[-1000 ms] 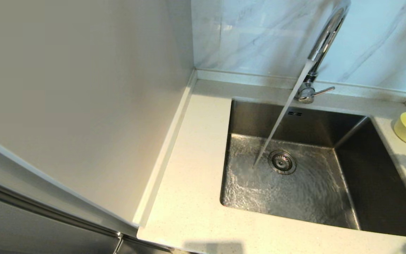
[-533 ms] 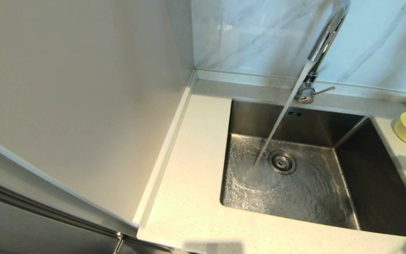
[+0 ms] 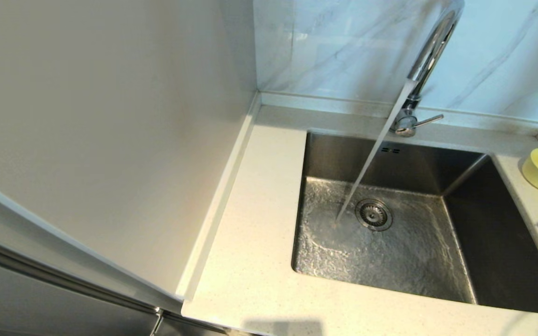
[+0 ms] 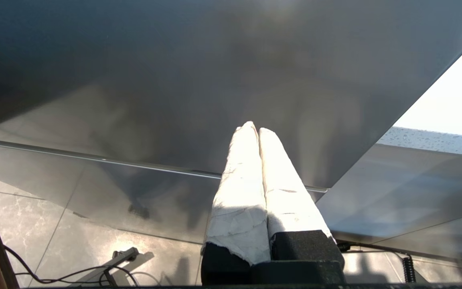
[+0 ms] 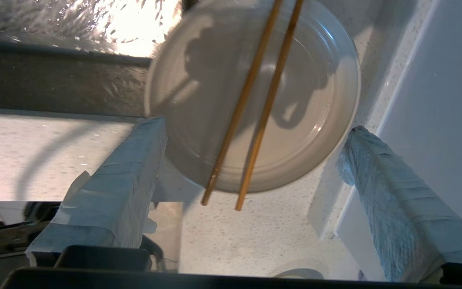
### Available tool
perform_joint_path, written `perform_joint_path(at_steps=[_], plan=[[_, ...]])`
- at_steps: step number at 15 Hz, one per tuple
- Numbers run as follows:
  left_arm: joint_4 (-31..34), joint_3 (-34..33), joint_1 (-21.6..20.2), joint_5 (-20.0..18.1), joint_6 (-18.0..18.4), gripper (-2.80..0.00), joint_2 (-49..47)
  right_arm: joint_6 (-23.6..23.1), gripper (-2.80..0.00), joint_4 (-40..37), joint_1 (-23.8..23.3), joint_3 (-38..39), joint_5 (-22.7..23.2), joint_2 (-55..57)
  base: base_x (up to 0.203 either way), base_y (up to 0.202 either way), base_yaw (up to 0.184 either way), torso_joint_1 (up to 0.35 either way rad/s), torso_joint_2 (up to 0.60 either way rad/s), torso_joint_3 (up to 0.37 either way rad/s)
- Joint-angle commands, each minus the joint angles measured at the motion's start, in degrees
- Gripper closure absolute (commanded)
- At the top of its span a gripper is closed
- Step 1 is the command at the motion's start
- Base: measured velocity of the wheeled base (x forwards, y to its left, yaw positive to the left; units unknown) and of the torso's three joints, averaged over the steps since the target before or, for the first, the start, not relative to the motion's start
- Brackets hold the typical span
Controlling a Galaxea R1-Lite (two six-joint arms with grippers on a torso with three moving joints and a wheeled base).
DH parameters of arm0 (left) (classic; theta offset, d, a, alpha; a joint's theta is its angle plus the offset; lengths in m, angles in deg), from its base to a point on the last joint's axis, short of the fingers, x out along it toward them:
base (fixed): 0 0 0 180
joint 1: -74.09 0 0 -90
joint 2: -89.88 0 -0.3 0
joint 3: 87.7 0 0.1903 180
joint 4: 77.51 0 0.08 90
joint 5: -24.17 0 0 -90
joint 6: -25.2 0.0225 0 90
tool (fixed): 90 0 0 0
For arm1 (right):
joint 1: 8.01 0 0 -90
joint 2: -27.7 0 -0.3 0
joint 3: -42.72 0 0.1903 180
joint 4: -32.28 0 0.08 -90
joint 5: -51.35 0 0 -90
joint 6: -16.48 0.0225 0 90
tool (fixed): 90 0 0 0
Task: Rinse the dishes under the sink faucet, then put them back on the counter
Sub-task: Pick up the chopsticks
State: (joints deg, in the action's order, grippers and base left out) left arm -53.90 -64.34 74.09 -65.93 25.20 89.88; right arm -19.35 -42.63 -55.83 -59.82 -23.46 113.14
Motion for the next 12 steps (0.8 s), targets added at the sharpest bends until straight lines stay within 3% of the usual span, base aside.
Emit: perform_joint_path(at_steps=[1, 7, 12], plan=[[0.0, 0.0, 0.0, 0.0, 0.0, 0.0, 0.0, -1.4, -2.8, 1.5, -1.5, 3.6, 0.0, 0.4, 0.0, 0.0, 0.0, 0.0, 0.0, 0.0], [0.0, 0.0, 0.0, 0.0, 0.0, 0.0, 0.0, -2.4, -2.8, 2.9, -3.5, 14.8, 0.0, -1.9, 0.0, 0.0, 0.0, 0.0, 0.0, 0.0], [0.0, 0.0, 0.0, 0.0, 0.0, 0.0, 0.0, -2.4, -2.8, 22.7, -3.3, 27.5, -1.1, -2.1, 0.0, 0.0, 0.0, 0.0, 0.0, 0.0]])
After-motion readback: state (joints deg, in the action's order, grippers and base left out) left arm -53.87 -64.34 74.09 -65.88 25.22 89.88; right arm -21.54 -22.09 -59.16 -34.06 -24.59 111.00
